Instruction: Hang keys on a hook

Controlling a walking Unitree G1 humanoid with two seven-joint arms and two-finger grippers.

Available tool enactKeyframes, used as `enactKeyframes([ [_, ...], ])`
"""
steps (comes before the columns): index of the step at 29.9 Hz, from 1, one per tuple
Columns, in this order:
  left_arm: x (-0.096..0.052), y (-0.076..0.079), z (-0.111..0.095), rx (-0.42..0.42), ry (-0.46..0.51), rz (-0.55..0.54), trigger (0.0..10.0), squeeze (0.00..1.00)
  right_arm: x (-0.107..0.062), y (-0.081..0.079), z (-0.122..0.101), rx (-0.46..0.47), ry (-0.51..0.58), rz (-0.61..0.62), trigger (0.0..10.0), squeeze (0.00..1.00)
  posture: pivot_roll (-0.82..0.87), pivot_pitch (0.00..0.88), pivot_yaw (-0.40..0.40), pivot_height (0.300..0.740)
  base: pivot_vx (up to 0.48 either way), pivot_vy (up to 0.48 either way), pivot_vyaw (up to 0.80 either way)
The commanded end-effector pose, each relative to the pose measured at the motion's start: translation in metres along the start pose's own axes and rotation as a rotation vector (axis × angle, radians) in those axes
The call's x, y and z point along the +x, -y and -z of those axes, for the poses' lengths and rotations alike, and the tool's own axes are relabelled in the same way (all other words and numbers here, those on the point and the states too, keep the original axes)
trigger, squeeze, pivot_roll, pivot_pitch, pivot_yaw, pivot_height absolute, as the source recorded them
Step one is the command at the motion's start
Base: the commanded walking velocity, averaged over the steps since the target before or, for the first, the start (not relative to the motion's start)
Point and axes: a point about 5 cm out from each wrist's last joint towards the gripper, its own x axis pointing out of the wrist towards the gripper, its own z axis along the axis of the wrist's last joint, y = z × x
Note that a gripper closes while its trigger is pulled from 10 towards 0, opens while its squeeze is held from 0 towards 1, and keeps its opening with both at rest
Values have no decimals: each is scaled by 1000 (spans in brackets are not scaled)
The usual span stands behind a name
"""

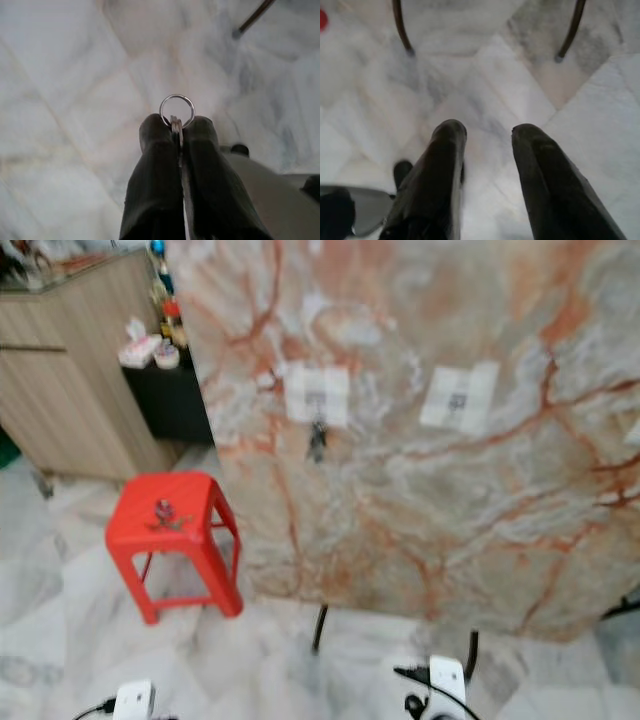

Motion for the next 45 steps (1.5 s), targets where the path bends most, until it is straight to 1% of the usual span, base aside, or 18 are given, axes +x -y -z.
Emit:
enactKeyframes([
  [1,0,0,3,-4,-8,-5,10000,0,0,1,-1,-3,-1,3,10000,0,13,37,-4,740,0,-469,0],
  [15,-1,-2,2,-2,-8,-11,10000,0,0,1,-1,-13,-2,1,10000,0,14,34,-4,740,0,-469,0],
  [21,0,-1,0,-3,3,-10,10000,0,0,1,-1,-18,-4,-1,10000,0,14,34,-4,740,0,-469,0],
  [27,1,0,-3,2,13,-11,10000,0,0,1,-1,-20,-5,-1,10000,0,14,15,-4,740,0,-469,0],
  [32,2,-1,-10,-2,40,-27,10000,0,0,2,0,-26,-7,-1,10000,0,12,8,-5,740,0,-464,0],
  [34,3,-2,-22,33,81,-45,10000,0,0,2,1,-29,-8,-1,10000,0,10,0,-5,740,0,-201,0],
  [35,3,-2,-25,35,90,-48,10000,0,-1,2,1,-30,-9,-1,10000,0,10,0,-5,740,0,0,0],
  [38,5,-3,-46,36,177,-68,10000,0,-1,3,1,-32,-9,0,10000,0,11,1,-6,740,0,0,0],
  [39,5,-3,-61,39,245,-70,10000,0,-1,3,1,-33,-8,0,10000,0,10,4,-8,740,0,0,0],
  [40,3,0,-81,49,343,-63,10000,0,-1,4,2,-36,-8,0,10000,0,10,6,-9,740,0,0,0],
  [41,3,1,-88,50,374,-61,10000,0,-1,4,2,-37,-8,0,10000,0,10,6,-9,740,0,0,0],
  [42,1,5,-104,45,452,-49,10000,0,-1,4,2,-38,-8,1,10000,0,13,11,-11,740,0,0,0],
  [43,-2,10,-117,58,527,-35,10000,0,-1,4,2,-38,-8,1,10000,0,14,12,-11,740,0,0,0],
  [44,-4,12,-124,69,567,-29,10000,0,-1,4,2,-38,-8,1,10000,0,16,14,-12,740,0,0,0],
  [45,-9,18,-135,92,640,-20,10000,0,-1,4,2,-38,-8,2,10000,0,15,15,-13,740,0,0,0],
])
